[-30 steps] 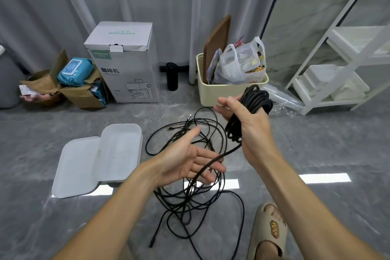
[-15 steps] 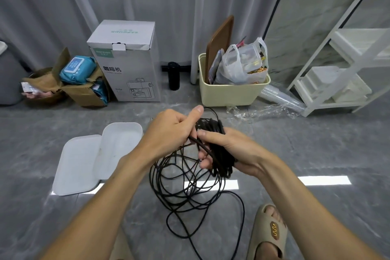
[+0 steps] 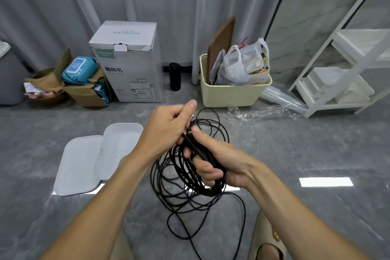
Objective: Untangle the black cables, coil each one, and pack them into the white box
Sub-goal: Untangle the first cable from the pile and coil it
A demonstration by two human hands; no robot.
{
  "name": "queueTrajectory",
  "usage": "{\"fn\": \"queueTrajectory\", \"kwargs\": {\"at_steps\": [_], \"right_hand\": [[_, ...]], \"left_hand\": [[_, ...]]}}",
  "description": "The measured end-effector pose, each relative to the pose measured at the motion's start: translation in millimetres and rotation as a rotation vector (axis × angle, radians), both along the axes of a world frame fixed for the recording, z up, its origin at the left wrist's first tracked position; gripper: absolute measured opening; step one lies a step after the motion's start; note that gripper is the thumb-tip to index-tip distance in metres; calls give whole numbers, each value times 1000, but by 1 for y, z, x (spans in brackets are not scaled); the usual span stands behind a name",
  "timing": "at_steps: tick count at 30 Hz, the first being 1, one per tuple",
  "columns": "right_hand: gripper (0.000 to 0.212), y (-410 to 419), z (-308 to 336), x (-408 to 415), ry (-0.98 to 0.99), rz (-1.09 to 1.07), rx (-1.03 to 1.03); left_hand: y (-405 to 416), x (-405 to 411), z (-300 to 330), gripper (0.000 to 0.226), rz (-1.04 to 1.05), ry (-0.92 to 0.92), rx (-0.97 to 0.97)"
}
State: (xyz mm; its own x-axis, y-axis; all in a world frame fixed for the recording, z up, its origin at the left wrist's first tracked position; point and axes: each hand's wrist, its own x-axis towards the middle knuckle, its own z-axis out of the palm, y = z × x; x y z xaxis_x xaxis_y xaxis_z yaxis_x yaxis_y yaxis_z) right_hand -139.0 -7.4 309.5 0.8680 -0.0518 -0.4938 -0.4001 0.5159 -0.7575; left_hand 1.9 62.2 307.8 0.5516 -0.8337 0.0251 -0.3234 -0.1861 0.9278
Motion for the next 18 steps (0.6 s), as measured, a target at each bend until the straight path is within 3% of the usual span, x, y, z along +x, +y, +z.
{"fn": "queueTrajectory", "kwargs": {"at_steps": [4,9,13,16,18], "right_hand": [[32,2,-1,-1,19,100,-33],[15,2,-4,-3,-11,130,-2],[22,5,-4,-3,-60,73,34],[59,4,-4,-4,-60,38,31],[52,1,-8,-4,-94,-41,108]], "left_hand": [[0,1,-3,62,46,-163,-10],[0,-2,-1,60,22,-98,13],[3,-7,-4,52,7,-112,-22],[7,-10,-4,38,-50,-105,-68],[8,-12,-5,29,-90,4,-103]]}}
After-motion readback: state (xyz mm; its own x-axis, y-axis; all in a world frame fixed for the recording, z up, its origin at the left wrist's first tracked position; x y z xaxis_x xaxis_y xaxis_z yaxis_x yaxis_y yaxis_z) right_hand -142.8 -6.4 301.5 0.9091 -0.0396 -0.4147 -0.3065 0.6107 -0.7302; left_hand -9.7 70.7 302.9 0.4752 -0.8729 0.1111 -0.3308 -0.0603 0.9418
